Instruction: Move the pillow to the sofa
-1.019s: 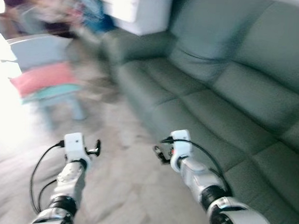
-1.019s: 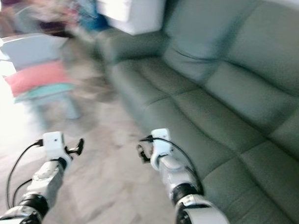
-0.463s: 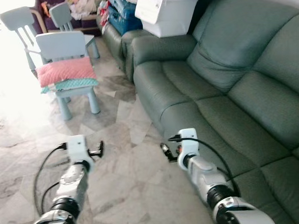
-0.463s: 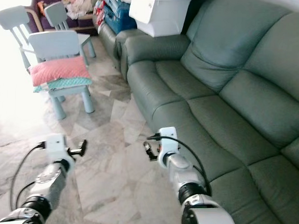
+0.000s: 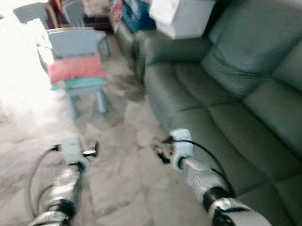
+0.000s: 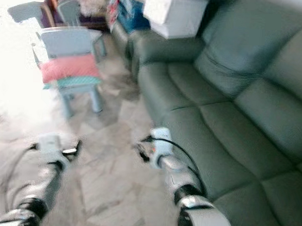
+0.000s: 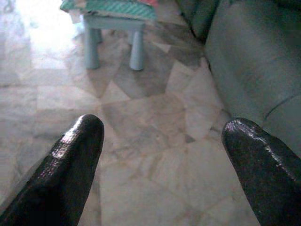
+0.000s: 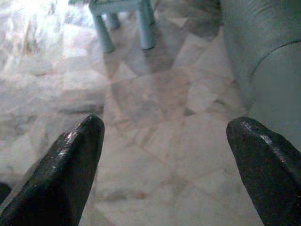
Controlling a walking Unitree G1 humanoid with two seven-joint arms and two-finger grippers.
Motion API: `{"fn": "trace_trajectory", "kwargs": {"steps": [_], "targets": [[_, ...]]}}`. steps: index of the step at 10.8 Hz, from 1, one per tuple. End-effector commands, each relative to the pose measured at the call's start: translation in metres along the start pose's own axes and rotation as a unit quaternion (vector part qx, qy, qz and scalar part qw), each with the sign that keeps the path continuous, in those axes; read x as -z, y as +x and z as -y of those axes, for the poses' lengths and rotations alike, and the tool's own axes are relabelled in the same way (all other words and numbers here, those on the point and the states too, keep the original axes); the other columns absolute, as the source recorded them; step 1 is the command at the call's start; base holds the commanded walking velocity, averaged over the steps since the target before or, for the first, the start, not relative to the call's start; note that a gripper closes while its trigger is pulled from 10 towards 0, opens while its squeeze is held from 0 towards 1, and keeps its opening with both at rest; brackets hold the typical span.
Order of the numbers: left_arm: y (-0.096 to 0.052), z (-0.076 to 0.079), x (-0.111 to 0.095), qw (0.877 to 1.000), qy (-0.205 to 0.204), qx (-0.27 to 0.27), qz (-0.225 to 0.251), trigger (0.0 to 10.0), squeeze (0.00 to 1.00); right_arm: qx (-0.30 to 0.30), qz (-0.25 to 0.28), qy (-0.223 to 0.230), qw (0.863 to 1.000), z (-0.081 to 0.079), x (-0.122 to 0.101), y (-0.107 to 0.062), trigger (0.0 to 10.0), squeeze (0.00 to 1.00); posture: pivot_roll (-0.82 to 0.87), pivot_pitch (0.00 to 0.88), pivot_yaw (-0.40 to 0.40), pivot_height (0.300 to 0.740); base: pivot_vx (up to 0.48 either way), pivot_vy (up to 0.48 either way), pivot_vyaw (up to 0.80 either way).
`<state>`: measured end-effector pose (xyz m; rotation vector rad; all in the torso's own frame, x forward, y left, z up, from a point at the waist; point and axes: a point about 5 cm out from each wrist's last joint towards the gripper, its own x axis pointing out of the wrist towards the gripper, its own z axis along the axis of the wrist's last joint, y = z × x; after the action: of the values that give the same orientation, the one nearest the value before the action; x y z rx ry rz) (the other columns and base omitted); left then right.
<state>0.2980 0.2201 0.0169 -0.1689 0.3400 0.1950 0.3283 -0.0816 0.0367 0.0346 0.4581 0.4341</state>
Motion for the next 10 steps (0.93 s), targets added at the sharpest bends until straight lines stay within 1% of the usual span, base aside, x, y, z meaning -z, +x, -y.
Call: {"fn": "trace_trajectory", "kwargs": {"steps": [1,5,6,10], "targets": [[0.0016,0.0133,-0.0009,1.0,-0.004,0.02,0.003,10.0,0.0,0.017,0.002,-0.004,1.0,0.0136,-0.0006,-0.0041,10.0,0.0,-0.09,0.0,-0.046,0.74,0.345,0.24,0.0],[0.0001,0.0123,0.0027,1.0,0.0,0.02,-0.002,10.0,0.0,0.011,0.001,0.002,1.0,0.0125,0.0021,-0.0046,10.0,0.0,-0.09,0.0,-0.047,0.74,0.34,0.284,0.0],[-0.0001,0.0124,0.0033,1.0,-0.002,0.019,-0.003,10.0,0.0,0.008,0.002,-0.005,1.0,0.012,0.0017,-0.0045,10.0,0.0,-0.09,0.0,-0.046,0.74,0.296,0.375,0.0],[-0.001,0.0115,0.0061,1.0,-0.004,0.018,-0.009,10.0,0.0,0.006,-0.001,-0.005,1.0,0.0116,0.0025,-0.0046,10.0,0.0,-0.09,0.0,-0.046,0.74,0.0,0.425,0.8]]}}
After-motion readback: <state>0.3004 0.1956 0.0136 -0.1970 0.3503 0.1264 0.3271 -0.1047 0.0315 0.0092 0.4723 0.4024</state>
